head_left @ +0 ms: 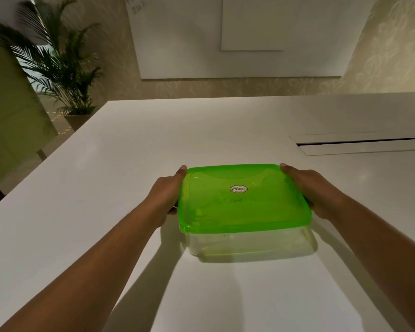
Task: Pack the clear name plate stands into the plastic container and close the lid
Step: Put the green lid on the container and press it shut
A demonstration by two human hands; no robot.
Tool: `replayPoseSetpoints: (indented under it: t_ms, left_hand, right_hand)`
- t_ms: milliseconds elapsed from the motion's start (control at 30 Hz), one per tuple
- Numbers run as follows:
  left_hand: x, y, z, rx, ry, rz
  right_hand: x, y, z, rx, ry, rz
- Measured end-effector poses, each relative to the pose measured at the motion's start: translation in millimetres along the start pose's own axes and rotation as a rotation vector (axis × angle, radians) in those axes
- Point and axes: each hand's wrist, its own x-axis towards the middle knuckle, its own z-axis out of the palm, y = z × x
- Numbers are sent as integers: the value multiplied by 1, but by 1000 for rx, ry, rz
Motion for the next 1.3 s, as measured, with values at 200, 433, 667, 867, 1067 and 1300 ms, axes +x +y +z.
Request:
replayPoseSetpoints:
  t_ms: [200, 433, 667, 867, 1067, 1300]
  left_hand:
    - [-60, -40, -5, 141, 151, 281]
    - [-92, -57, 8, 24, 229, 309]
    - [-91, -57, 13, -44, 248, 303]
    - [-78, -50, 6, -5, 167, 217]
    - [-46, -20, -7, 82, 65, 48]
    - [-36, -16, -2, -98, -15, 26]
  right_hand:
    - [-46, 40, -11, -87, 99, -6]
    - [-71, 56, -3, -58, 129, -144]
    - [-75, 55, -1, -40, 137, -207]
    - [-64, 47, -12, -117, 62, -145]
    - [-30, 23, -18, -92, 17, 1]
    - [-19, 19, -8, -36, -52, 2]
